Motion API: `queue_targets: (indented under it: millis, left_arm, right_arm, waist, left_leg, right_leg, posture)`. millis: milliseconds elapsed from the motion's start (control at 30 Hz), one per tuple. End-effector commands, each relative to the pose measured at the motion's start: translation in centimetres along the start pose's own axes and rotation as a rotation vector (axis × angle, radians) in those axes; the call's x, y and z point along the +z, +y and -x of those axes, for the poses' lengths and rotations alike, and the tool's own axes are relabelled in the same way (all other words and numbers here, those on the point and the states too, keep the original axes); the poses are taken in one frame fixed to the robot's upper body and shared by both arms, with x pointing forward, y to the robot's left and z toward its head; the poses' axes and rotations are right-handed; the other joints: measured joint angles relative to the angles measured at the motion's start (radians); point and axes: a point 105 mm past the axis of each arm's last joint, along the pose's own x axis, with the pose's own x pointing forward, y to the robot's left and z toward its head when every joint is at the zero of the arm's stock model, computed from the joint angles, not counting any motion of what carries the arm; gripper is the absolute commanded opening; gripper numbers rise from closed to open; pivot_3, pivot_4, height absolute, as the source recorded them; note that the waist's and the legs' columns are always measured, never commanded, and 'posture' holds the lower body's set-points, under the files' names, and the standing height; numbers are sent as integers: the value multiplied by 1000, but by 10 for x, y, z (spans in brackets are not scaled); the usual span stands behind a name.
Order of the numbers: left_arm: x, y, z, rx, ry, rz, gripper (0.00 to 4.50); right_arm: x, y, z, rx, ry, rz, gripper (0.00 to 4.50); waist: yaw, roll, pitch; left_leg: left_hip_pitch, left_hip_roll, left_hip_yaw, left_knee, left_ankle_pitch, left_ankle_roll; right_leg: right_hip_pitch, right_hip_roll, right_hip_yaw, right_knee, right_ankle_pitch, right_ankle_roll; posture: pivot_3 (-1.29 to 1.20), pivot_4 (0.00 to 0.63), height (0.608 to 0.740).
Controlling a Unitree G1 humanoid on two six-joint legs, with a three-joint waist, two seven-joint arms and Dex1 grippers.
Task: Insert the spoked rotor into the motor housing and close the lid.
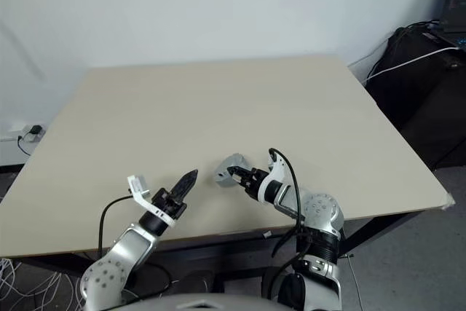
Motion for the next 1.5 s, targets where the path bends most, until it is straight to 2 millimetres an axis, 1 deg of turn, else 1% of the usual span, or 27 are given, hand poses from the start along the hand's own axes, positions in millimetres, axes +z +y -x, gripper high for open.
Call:
queue_targets:
  millis: [33,200,267,300,367,400,500,733,767,933,1100,1233,1500]
  left_arm:
    - [0,-10,0,-56,-89,126,0]
    - [4,-5,8,-55,-157,220,0]
    - [1,-5,11,-61,-164,259,0]
    - [-1,-5,12,-58,-165,275,180]
    - [-2,-5,13,-66,-177,306,615]
    - [-1,-6,13,-71,-187,317,910]
    - [1,-8,11,-84,-203,332,1920]
    - [9,-15,1,-126,-225,357,4261]
    - [9,-16,0,-131,-228,363,4479]
    - [11,-18,-2,-161,-242,389,4479]
    - [3,-19,0,-166,-232,418,4479]
    - [1,-21,2,-189,-234,437,4479]
    - [2,-25,0,-230,-240,457,4479]
  right_arm:
    - [1,51,-10,202,-25,35,1955]
    - [-4,71,-10,272,-11,54,1955]
    - [-5,76,-9,286,-12,58,1955]
    - [-5,79,-9,295,-12,59,1955]
    - [-6,84,-8,314,-3,63,1955]
    - [-8,87,-8,322,4,65,1955]
    - [-13,93,-8,339,24,69,1955]
    - [-24,99,-10,356,69,62,1955]
    - [-25,99,-10,357,76,59,1955]
    - [-34,100,-10,367,119,39,1955]
    - [-38,98,-9,365,149,26,1955]
    - [-42,95,-10,357,175,17,1955]
    - [-50,91,-10,346,220,11,1955]
  waist:
    - [0,0,1]
    - [1,0,3]
    - [0,0,3]
    - [0,0,3]
    - [0,0,3]
    - [0,0,3]
    - [0,0,3]
    - [2,0,3]
    - [3,0,3]
    - [0,0,3]
    - [0,0,3]
    - [-1,0,3]
    - [-3,0,2]
  left_leg:
    - [0,0,0,0,0,0]
    - [-1,0,0,0,-2,-1]
    - [-2,0,0,0,-2,-1]
    - [-2,0,0,0,-2,-1]
    - [-3,0,0,0,-2,-1]
    - [-4,0,0,0,-2,0]
    - [-10,0,0,2,0,1]
    - [-10,0,1,2,0,1]
    - [-10,0,1,2,0,1]
    - [-10,0,2,3,0,2]
    - [-10,0,2,3,0,2]
    - [-10,0,2,3,1,2]
    - [-10,0,2,4,1,3]
  right_leg:
    - [0,0,0,0,0,0]
    - [-1,0,0,0,-1,-1]
    - [-2,0,0,0,-1,-1]
    - [-2,0,0,0,-1,-1]
    - [-3,0,0,0,0,-2]
    - [-5,0,0,0,0,-3]
    - [-10,0,0,1,3,-6]
    - [-10,1,0,1,3,-6]
    - [-10,1,0,1,3,-6]
    - [-10,1,1,1,3,-6]
    - [-9,2,1,1,4,-6]
    - [-9,2,1,1,4,-6]
    - [-8,2,1,1,4,-6]
  posture:
    - [0,0,740]
    - [0,0,740]
    - [0,0,740]
    - [0,0,740]
    - [0,0,740]
    - [0,0,740]
    - [0,0,740]
    - [0,0,740]
    - [0,0,740]
    - [0,0,740]
    - [0,0,740]
    - [0,0,740]
    - [0,0,740]
